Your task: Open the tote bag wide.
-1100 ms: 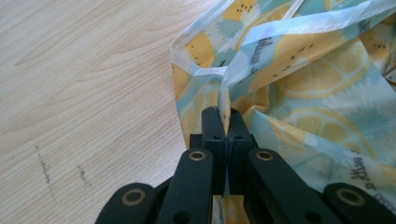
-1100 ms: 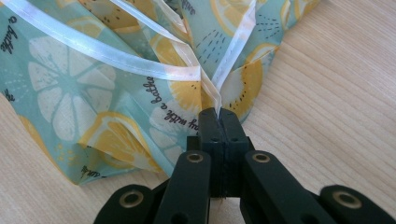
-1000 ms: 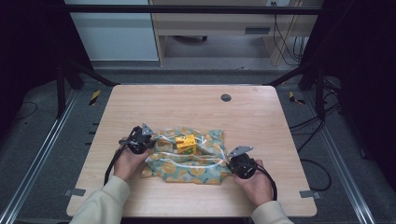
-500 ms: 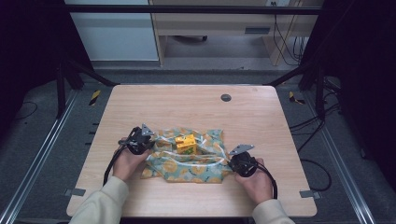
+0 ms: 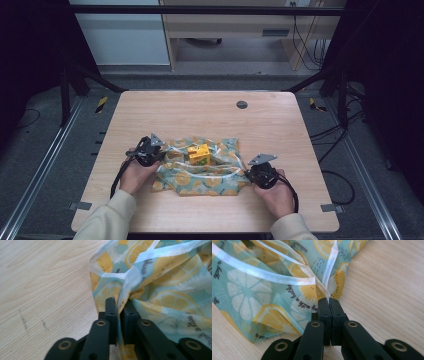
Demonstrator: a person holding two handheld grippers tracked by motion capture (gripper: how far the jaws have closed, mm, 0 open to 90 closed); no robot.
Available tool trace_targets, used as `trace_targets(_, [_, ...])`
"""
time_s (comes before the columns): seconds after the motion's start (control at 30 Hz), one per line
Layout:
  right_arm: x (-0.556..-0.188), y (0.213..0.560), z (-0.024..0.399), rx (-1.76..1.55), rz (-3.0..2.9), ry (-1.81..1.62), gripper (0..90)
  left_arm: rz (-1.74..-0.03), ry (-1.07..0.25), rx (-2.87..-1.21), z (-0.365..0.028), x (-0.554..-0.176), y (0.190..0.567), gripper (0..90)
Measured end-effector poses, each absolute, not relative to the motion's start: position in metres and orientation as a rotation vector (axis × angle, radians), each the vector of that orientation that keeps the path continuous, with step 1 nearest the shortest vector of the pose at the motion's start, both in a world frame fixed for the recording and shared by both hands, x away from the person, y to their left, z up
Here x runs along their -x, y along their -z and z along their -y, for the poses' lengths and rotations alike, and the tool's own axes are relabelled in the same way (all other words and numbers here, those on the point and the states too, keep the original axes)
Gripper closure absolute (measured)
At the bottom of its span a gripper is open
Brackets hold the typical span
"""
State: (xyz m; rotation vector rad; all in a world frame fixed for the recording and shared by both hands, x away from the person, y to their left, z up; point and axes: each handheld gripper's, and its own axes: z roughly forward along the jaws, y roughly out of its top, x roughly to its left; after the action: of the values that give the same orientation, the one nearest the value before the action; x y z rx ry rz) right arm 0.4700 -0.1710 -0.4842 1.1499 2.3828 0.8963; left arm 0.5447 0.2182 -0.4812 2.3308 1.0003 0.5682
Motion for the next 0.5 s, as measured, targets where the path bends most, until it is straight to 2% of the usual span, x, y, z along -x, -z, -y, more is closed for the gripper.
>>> trace_targets(0.2, [-0.468,0.479,0.177,-1.161,-2.321,-0.947,71.7,-0.966,-0.622,-2.282,-0.221,-0.538,0.469,70.0])
trace_targets(0.3, [-0.464,0.472,0.178,-1.175,-2.257,-0.990,55.2,-0.940,-0.643,-2.255,-0.220,-0.533,0.460,61.1])
trace_targets(0.33, [-0.464,0.472,0.178,-1.175,-2.257,-0.990,55.2,-0.930,-0.645,-2.250,-0.220,-0.532,0.458,61.1])
trace_targets(0.5, [-0.461,0.465,0.177,-1.146,-2.203,-1.038,36.8,-0.913,-0.665,-2.206,-0.220,-0.525,0.446,49.3])
